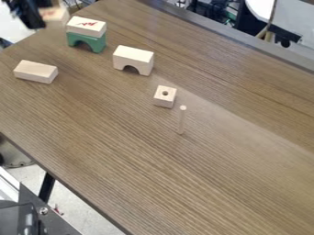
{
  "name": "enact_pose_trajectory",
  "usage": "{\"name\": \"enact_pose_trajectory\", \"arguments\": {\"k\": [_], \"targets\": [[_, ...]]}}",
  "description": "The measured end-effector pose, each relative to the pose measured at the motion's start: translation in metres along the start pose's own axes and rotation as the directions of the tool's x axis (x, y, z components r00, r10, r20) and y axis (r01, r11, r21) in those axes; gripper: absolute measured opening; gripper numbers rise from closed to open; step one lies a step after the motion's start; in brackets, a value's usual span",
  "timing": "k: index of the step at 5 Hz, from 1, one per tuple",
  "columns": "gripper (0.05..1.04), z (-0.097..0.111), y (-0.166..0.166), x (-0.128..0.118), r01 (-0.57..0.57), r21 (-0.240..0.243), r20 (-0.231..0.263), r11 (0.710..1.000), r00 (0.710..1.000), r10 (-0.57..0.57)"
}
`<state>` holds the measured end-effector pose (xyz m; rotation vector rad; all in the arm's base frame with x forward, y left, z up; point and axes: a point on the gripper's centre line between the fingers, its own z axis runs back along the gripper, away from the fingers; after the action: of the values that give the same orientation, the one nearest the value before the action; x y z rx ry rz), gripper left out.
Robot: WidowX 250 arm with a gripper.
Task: Put the block on the top of the other block
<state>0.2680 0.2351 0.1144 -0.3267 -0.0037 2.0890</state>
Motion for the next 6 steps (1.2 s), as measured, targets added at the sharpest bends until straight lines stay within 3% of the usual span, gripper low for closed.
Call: {"name": "enact_pose_trajectory", "arguments": {"k": [1, 2, 6], "targets": [[0.564, -0.003, -0.015, -0.001, -0.008, -0.004, -0.003, 1.0, 1.0, 0.008], [0.564, -0.014, -0.027, -0.007, 0.006, -0.008, 0.029, 1.0, 1.0, -0.006], [0.564, -0.039, -0.047, -0.035, 0.076, -0.027, 0.073, 0.997, 0.995, -0.074]]}}
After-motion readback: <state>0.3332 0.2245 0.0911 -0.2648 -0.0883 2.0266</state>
